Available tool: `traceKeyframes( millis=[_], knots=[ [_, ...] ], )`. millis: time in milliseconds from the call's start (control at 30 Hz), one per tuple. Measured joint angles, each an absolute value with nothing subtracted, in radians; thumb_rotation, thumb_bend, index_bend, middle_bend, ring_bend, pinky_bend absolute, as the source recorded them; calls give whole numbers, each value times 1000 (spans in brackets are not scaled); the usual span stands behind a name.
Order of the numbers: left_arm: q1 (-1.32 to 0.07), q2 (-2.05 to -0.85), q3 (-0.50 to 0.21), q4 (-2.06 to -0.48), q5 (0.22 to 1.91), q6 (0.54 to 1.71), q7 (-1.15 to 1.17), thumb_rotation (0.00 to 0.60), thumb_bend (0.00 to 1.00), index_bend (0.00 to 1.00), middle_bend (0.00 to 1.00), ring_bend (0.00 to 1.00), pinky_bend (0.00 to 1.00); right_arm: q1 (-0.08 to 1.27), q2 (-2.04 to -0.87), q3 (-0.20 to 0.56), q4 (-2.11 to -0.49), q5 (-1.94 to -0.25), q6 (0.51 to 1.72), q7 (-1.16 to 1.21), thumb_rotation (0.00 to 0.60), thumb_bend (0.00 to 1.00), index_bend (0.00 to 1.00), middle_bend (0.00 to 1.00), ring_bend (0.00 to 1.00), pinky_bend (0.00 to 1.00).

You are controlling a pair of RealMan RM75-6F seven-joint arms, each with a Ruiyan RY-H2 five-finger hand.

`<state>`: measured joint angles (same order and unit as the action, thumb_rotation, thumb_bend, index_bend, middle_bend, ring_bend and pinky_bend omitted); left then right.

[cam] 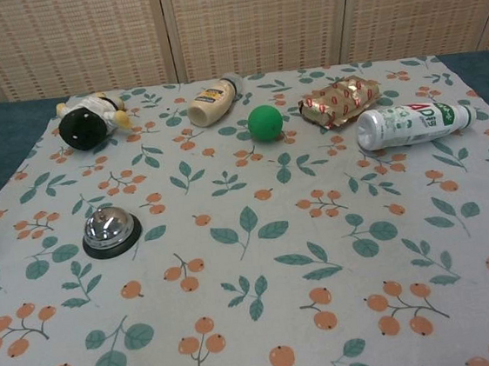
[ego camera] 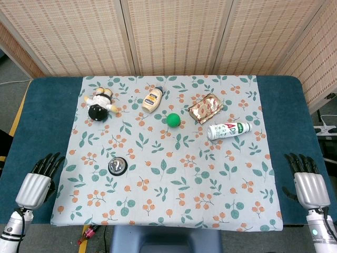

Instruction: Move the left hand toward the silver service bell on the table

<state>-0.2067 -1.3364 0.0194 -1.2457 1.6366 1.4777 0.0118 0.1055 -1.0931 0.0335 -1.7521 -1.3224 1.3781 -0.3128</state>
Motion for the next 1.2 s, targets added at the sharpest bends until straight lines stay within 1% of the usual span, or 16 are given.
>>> traceKeyframes(
  millis=[167, 300, 433, 533, 733, 867, 967, 1067, 1200],
  knots=[
    [-209, -1338, 19, -1242, 1638, 1477, 10, 600, 1000, 0, 36, 10, 166, 107, -1087, 28, -1759, -1324, 1366, -308, 600, 153, 90, 51, 0, 53],
    [-217, -1347, 24, -1234, 1649, 1470, 0, 600, 1000, 0, 12, 3, 157, 110, -1073, 24, -1772, -1314, 1339, -297, 600, 153, 90, 51, 0, 53],
    [-233, -1356, 35, -1236, 1668, 1451, -64, 600, 1000, 0, 0, 0, 135, 115, -1068, 24, -1781, -1295, 1326, -310, 600, 153, 90, 51, 0, 53],
    [-262, -1386, 44, -1219, 1698, 1431, -136, 600, 1000, 0, 0, 0, 124, 117, -1071, 22, -1779, -1293, 1319, -319, 600, 153, 90, 51, 0, 53],
    [-330, -1533, 38, -1131, 1732, 1380, -143, 600, 1000, 0, 0, 0, 116, 123, -1064, 21, -1776, -1291, 1303, -304, 600, 153, 90, 51, 0, 53],
    [-374, -1665, 27, -1019, 1730, 1325, -134, 600, 1000, 0, 0, 0, 115, 126, -1053, 21, -1782, -1289, 1295, -292, 600, 153, 90, 51, 0, 53],
    [-400, -1742, 22, -935, 1717, 1280, -135, 600, 1000, 0, 0, 0, 114, 125, -1046, 19, -1788, -1297, 1294, -284, 600, 153, 90, 51, 0, 53],
    [-418, -1801, 20, -861, 1702, 1249, -143, 600, 1000, 0, 0, 0, 114, 126, -1042, 18, -1789, -1298, 1291, -277, 600, 153, 90, 51, 0, 53],
    [-431, -1850, 26, -787, 1687, 1221, -175, 600, 1000, 0, 0, 0, 113, 128, -1041, 18, -1790, -1293, 1284, -274, 600, 153, 90, 51, 0, 53]
  ],
)
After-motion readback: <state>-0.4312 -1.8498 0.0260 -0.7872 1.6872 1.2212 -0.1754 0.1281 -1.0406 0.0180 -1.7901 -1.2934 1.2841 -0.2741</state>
